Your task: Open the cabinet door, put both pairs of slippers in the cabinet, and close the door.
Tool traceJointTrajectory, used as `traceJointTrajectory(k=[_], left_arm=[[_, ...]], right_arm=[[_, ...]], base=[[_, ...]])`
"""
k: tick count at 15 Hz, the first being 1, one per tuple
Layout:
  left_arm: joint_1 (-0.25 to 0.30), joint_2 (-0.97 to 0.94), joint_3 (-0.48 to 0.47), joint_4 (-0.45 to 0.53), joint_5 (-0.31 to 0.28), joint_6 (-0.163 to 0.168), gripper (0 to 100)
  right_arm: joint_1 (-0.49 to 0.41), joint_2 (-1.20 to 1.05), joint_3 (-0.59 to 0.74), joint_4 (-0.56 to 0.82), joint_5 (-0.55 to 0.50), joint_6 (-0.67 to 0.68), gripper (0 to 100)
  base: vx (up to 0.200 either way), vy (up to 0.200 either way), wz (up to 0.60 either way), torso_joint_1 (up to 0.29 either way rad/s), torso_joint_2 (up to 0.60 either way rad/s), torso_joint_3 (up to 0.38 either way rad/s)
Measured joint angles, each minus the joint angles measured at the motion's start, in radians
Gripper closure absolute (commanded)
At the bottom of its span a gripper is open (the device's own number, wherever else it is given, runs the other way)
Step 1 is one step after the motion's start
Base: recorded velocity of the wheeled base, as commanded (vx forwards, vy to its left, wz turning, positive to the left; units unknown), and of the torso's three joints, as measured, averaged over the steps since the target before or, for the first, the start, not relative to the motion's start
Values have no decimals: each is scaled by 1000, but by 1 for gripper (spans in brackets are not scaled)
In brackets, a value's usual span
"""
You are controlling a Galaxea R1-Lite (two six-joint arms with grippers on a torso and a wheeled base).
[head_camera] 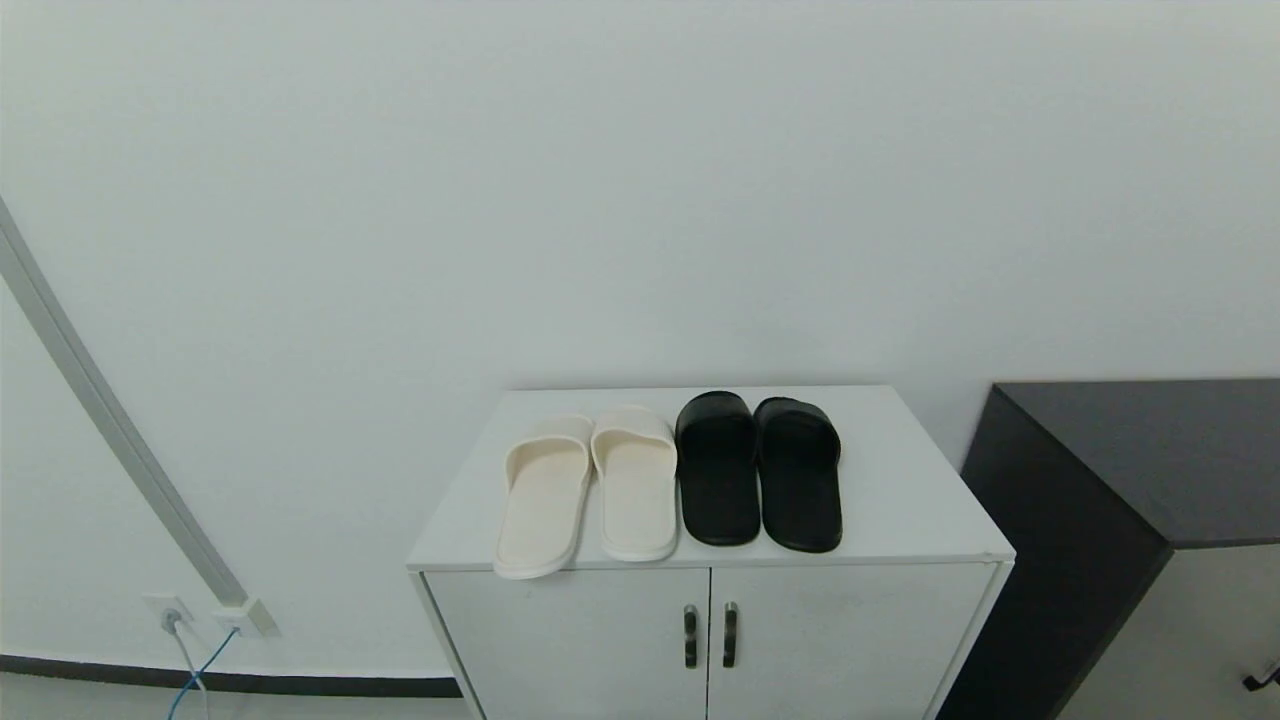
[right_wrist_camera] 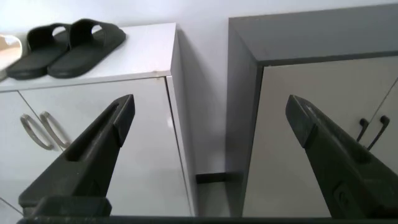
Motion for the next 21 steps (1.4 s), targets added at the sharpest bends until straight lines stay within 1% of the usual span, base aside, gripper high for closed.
traceJointTrajectory(k=[4, 8, 12, 15, 18, 21], left_arm=[[0, 0, 0, 0, -1, 1, 100], [0, 0, 0, 0, 0, -2, 100], [0, 0, 0, 0, 0, -4, 100], [0, 0, 0, 0, 0, -4, 100], [0, 0, 0, 0, 0, -6, 100], [0, 0, 0, 0, 0, -5, 100]], right_arm=[[0, 0, 0, 2, 24, -44, 0], [0, 0, 0, 1, 21, -41, 0], [1, 72, -97, 19, 39, -23, 0], [6, 229, -159, -8, 86, -22, 0], [21, 417, -195, -119, 109, -22, 0], [94, 630, -251, -200, 110, -13, 0]], base=[[0, 0, 0, 0, 0, 0], [0, 0, 0, 0, 0, 0], [0, 0, 0, 0, 0, 0], [0, 0, 0, 0, 0, 0], [0, 0, 0, 0, 0, 0], [0, 0, 0, 0, 0, 0]])
